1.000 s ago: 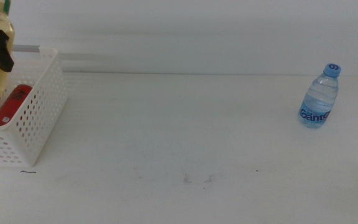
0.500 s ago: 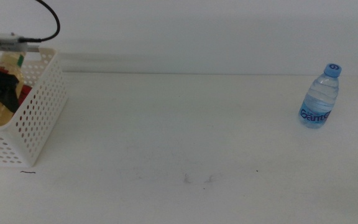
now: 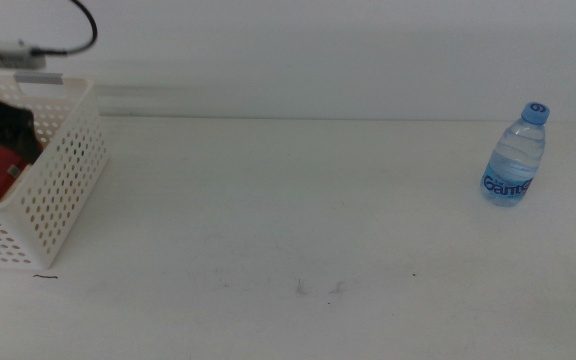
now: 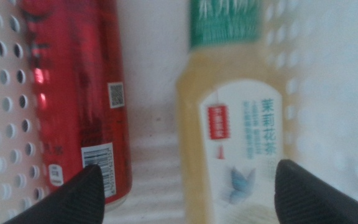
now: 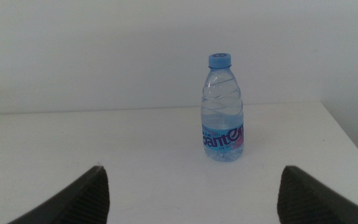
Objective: Use arms to grab the bottles and put them into the dustbin to the left of the table.
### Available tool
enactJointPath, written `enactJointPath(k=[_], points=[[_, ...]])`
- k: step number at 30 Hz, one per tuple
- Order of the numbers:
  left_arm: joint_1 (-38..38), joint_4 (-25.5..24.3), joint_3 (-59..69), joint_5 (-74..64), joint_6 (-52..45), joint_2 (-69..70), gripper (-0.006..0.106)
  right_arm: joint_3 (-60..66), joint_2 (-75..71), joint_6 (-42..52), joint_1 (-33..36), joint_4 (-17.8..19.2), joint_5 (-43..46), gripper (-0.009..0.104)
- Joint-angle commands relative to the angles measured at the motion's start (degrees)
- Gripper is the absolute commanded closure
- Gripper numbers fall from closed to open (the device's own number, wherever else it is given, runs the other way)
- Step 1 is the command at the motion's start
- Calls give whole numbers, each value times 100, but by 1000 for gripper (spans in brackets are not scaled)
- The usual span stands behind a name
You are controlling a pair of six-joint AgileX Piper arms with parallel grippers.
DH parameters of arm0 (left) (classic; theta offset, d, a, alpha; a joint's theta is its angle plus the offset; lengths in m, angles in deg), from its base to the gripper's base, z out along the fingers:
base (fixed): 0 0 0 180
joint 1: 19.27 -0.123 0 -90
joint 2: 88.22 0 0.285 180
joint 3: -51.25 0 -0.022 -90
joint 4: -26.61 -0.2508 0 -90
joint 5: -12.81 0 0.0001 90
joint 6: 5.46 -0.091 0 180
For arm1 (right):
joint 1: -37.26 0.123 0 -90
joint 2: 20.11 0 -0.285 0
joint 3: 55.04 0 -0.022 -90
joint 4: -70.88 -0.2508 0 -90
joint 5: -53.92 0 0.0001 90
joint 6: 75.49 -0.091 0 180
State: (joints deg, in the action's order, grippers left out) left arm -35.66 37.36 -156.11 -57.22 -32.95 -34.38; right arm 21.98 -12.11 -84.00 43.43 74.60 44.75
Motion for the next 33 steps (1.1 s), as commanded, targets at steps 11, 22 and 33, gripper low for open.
enactJointPath(k=[11, 22, 33], points=[[967, 2004, 411, 7, 6, 2851, 7, 20, -21, 58, -48, 36, 12, 4], [3363, 1605, 561, 7, 289, 4704, 7, 20, -21, 58, -48, 36, 12, 4], [3416, 1563, 561, 198, 341, 4720, 7, 20, -21, 58, -48, 36, 12, 4]])
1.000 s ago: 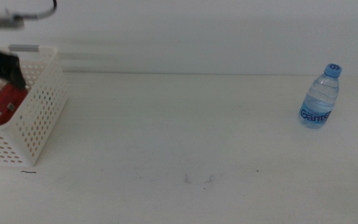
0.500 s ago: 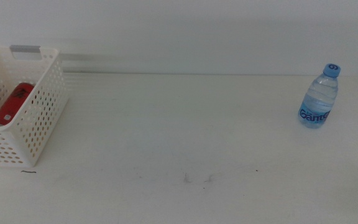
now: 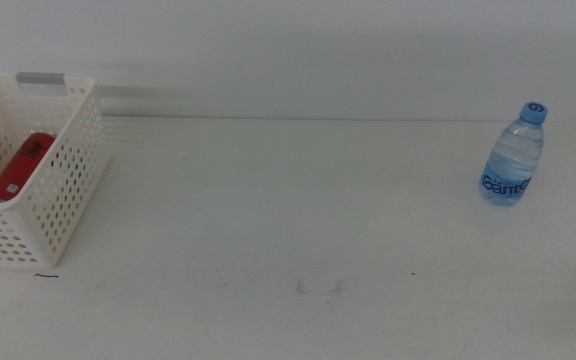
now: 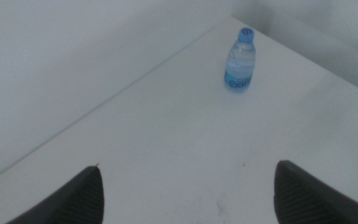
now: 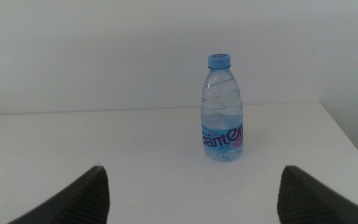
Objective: Use arms to grab the bottles and put them into the dustbin to the left of the table.
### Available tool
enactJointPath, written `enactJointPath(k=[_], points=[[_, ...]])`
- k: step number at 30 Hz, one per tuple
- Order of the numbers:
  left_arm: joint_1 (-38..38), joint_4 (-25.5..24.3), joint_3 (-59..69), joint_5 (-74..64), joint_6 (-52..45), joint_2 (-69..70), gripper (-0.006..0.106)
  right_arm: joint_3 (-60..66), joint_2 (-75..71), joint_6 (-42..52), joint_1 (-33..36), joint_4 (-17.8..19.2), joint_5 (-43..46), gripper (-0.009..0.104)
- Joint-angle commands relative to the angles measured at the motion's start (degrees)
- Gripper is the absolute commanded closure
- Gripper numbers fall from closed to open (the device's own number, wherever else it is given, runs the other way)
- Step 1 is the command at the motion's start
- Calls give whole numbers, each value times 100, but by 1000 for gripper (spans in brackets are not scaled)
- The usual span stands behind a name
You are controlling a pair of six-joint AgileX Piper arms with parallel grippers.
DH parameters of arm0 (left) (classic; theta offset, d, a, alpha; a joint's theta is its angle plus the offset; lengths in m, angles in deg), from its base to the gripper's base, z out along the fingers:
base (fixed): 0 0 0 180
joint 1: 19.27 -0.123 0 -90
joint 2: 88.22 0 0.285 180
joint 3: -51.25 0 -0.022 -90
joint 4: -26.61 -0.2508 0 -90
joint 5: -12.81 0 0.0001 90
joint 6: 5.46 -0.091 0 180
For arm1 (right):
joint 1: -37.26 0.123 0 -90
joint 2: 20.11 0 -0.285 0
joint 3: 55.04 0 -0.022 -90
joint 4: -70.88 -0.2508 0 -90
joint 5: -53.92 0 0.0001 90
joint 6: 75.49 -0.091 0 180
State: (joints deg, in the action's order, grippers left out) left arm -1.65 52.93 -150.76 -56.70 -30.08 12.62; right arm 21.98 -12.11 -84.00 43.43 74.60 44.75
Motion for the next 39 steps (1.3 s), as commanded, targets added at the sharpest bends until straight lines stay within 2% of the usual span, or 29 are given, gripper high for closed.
enactJointPath(k=[1, 10, 11, 12, 15, 18, 21, 25, 30, 32, 39], points=[[15, 6, 26, 209, 54, 20, 7, 20, -21, 58, -48, 36, 12, 4], [15, 6, 26, 408, 54, 20, 7, 20, -21, 58, -48, 36, 12, 4], [15, 6, 26, 408, 54, 20, 7, 20, -21, 324, -48, 386, 96, 4], [15, 6, 26, 408, 54, 20, 7, 20, -21, 355, -48, 515, 251, 4], [15, 6, 26, 408, 54, 20, 7, 20, 56, -77, -48, 651, 593, 4], [15, 6, 26, 464, 54, 20, 7, 20, 971, -18, -48, 748, 1339, 4], [15, 6, 26, 475, 54, 20, 7, 20, 2152, 321, -57, 509, 2069, 4], [15, 19, 26, 474, 54, 20, 7, -197, 3857, 992, -57, -283, 3165, 4], [15, 6, 26, 547, 54, 20, 7, -437, 5863, 917, -57, -985, 5204, 4], [15, 6, 26, 609, 54, 20, 7, -474, 6376, 415, -57, -1012, 5646, 4], [15, -123, 26, 791, 54, 20, 7, -524, 7744, 449, -57, -1134, 7102, 4]])
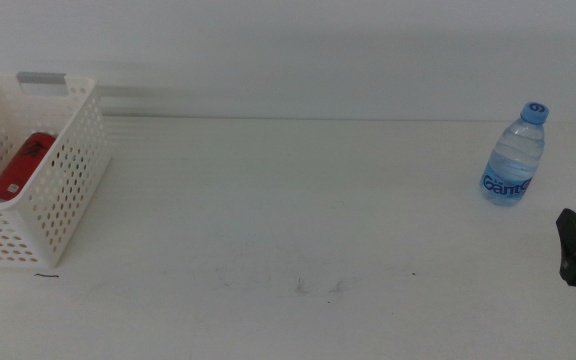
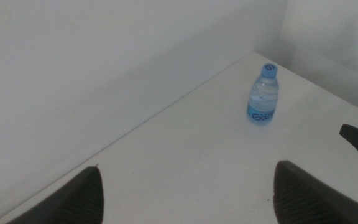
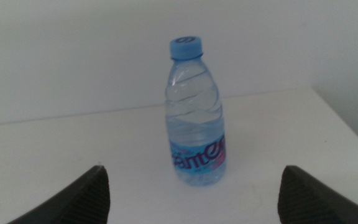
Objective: Use arms to grab the bottles and put them into the dustbin to the left of the table.
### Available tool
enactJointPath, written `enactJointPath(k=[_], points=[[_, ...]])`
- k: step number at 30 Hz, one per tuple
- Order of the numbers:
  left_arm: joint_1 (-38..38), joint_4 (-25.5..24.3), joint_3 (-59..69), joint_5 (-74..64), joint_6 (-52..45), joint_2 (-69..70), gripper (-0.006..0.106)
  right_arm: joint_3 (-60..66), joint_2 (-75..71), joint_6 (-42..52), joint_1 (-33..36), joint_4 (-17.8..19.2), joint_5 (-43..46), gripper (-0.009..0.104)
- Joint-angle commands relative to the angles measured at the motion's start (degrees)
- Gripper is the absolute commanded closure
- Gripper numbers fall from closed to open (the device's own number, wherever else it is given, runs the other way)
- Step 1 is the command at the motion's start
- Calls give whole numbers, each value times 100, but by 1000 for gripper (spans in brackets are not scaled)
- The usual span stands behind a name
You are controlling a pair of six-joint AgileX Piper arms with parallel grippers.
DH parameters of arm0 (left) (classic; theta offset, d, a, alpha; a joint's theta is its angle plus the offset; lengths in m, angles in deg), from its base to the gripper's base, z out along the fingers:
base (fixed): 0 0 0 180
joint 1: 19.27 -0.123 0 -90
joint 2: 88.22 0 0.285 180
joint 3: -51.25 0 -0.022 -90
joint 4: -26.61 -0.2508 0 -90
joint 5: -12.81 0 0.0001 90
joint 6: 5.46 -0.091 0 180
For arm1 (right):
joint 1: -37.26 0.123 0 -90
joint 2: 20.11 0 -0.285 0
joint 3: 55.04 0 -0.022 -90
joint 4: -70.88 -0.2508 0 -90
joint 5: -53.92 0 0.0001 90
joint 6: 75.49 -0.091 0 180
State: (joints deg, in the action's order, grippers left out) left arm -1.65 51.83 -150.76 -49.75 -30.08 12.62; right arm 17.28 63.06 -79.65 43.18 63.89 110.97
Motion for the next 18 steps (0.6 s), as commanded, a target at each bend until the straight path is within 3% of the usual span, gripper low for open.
enactJointPath(k=[1, 5, 18], points=[[15, -13, 26, 112, 54, 20, 7, -88, 520, 14, -31, -74, 720, 4], [15, -13, 26, 124, 54, 20, 7, -450, 1412, 212, -31, -219, 1093, 4], [15, -35, 26, 135, 54, 20, 7, -2485, 3888, 900, -31, -245, 1093, 4]])
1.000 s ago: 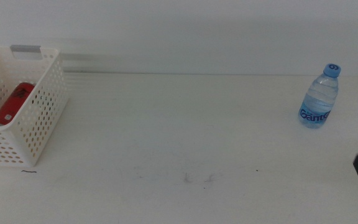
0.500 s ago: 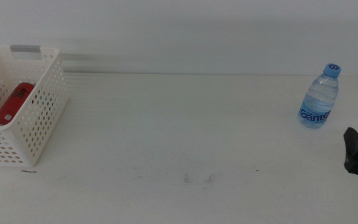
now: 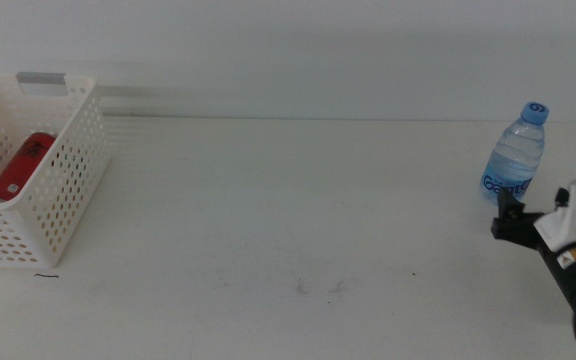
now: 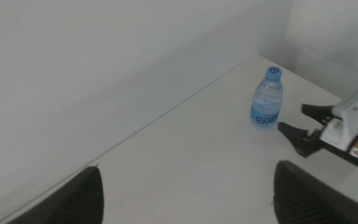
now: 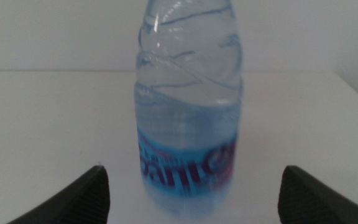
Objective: Use arms to grab the bottles and put them into the dustbin to the left of the table.
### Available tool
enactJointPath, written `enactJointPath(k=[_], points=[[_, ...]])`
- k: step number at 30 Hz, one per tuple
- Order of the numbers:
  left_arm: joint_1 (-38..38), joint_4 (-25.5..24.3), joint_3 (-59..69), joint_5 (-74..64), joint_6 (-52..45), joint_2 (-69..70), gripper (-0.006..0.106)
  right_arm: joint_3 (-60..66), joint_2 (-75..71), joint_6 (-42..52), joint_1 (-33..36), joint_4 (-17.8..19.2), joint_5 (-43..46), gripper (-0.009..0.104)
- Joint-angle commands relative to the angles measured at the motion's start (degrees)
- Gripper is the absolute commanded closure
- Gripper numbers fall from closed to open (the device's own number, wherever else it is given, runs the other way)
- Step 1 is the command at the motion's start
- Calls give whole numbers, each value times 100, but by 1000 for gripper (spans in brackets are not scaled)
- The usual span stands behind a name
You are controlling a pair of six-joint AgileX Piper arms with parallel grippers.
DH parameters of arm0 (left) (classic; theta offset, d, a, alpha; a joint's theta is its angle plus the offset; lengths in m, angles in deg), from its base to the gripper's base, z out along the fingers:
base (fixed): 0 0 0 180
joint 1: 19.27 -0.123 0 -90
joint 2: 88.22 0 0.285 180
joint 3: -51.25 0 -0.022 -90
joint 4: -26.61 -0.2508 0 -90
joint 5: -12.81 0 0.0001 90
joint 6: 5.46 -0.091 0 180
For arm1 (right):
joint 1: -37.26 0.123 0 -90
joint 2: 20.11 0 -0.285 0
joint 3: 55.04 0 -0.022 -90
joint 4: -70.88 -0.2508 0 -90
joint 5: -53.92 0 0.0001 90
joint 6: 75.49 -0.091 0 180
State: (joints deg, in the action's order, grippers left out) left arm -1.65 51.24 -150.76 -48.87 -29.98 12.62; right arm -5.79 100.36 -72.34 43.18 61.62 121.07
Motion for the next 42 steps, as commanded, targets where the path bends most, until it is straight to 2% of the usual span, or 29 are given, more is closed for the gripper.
enactJointPath(k=[1, 6, 14, 16, 17, 19, 20, 22, 26, 29, 37, 39, 41, 42], points=[[15, 24, 26, 48, 43, 20, 7, -344, 276, 202, -31, -18, 84, 4], [15, 24, 26, 59, 43, 20, 7, -1127, 828, 289, -31, -52, 84, 4], [15, 30, 26, 70, 43, 20, 7, -2207, 1513, 538, -31, -637, -451, 7], [15, 28, 26, 81, 43, 20, 7, -2301, 1530, 549, -31, -765, -714, 23], [15, 28, 26, 81, 43, 20, 7, -2314, 1516, 549, 12, -855, -833, 43], [15, 28, 26, 81, 43, 20, 7, -2291, 1415, 532, 220, -1115, -977, 96], [15, 28, 26, 83, 43, 20, 7, -2291, 1345, 532, 352, -1203, -990, 94], [15, 28, 26, 83, 43, 20, 7, -2303, 1128, 666, 747, -1164, -990, 96], [15, 28, 26, 83, 43, 20, 7, -2729, 940, 751, 1759, -737, -1093, 98], [15, 28, 26, 94, 43, 20, 7, -3359, 1118, 740, 2332, -617, -1550, 98], [15, 28, 26, 94, 43, 20, 7, -5031, 2168, 733, 2974, -605, -2555, 96], [15, 28, 26, 94, 43, 20, 7, -5218, 2313, 719, 3038, -605, -2698, 90], [15, 28, 26, 94, 43, 20, 7, -5272, 2353, 696, 3064, -605, -2850, 77], [15, 28, 26, 94, 43, 20, 7, -5272, 2353, 696, 3094, -605, -2902, 67]])
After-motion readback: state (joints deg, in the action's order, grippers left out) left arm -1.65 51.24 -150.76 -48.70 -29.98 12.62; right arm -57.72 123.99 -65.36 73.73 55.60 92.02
